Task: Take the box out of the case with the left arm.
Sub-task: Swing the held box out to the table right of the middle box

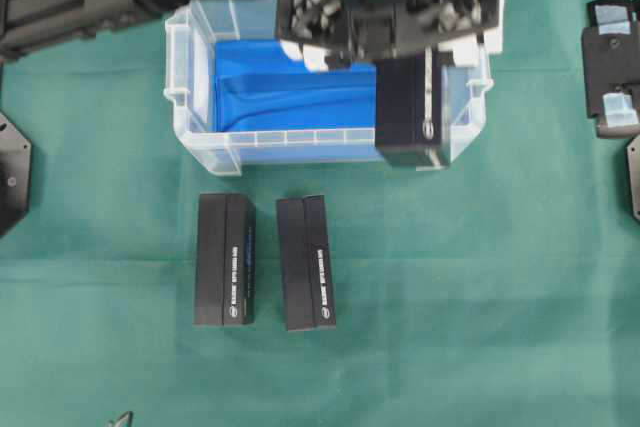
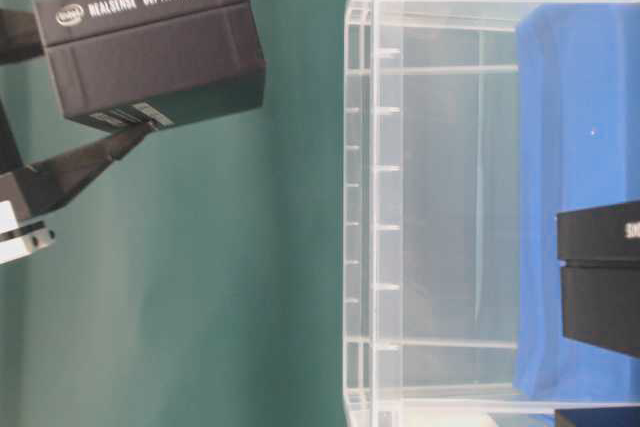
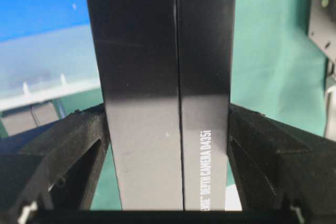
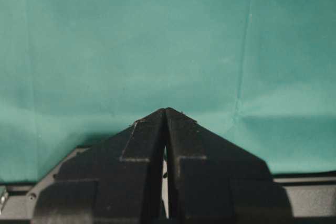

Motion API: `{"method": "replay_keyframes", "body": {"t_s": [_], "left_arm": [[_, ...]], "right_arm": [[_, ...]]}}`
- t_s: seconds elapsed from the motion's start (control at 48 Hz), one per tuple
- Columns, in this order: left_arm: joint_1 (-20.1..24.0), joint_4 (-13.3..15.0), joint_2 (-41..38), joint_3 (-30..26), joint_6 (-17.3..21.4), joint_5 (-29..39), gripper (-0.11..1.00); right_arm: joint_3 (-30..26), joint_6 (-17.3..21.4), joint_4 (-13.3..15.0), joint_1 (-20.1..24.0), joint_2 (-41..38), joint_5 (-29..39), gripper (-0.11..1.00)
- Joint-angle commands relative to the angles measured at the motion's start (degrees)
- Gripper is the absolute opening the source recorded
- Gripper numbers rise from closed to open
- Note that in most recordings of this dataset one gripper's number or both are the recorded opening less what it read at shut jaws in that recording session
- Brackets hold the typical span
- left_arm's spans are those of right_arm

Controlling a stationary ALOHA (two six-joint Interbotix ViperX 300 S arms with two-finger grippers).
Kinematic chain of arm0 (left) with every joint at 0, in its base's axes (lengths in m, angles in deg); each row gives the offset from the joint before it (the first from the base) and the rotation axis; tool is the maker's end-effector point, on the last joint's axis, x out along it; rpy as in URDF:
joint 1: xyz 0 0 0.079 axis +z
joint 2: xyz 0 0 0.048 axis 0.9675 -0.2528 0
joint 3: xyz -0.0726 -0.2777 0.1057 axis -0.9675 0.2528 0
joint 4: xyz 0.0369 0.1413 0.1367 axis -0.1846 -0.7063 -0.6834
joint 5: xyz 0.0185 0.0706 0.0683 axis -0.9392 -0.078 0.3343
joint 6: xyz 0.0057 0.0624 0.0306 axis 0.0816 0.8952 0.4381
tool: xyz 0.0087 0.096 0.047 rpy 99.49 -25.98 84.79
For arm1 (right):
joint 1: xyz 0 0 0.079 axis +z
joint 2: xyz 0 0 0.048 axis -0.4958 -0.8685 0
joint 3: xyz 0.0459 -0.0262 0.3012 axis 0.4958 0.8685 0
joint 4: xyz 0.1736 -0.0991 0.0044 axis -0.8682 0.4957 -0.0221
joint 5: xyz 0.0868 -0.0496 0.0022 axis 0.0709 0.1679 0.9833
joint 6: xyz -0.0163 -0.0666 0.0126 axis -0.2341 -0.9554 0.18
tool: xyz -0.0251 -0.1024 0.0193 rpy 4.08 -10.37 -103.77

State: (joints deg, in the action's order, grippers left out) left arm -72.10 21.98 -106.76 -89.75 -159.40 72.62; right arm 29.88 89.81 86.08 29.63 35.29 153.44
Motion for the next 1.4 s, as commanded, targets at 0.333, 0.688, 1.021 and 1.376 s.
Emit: {"method": "replay_keyframes", "body": {"t_s": [0.333,0.688,1.021,1.376], "left_arm": [[-9.7,-1.5,3.9,-1.1,-8.9,0.1,0.65],[-13.9,-2.4,3.7,-0.6,-13.5,0.6,0.65],[-14.2,-3.5,3.9,0.0,-13.7,0.6,0.65],[-17.5,-6.1,4.1,7.4,-17.8,0.2,0.65]], "right_arm": [[-0.6,0.0,0.1,-0.1,0.0,-0.3,0.0],[-0.6,0.0,0.1,-0.1,0.0,-0.3,0.0],[-0.6,0.0,0.1,-0.1,0.0,-0.3,0.0],[-0.5,0.1,0.1,-0.1,0.0,-0.2,0.0]]}}
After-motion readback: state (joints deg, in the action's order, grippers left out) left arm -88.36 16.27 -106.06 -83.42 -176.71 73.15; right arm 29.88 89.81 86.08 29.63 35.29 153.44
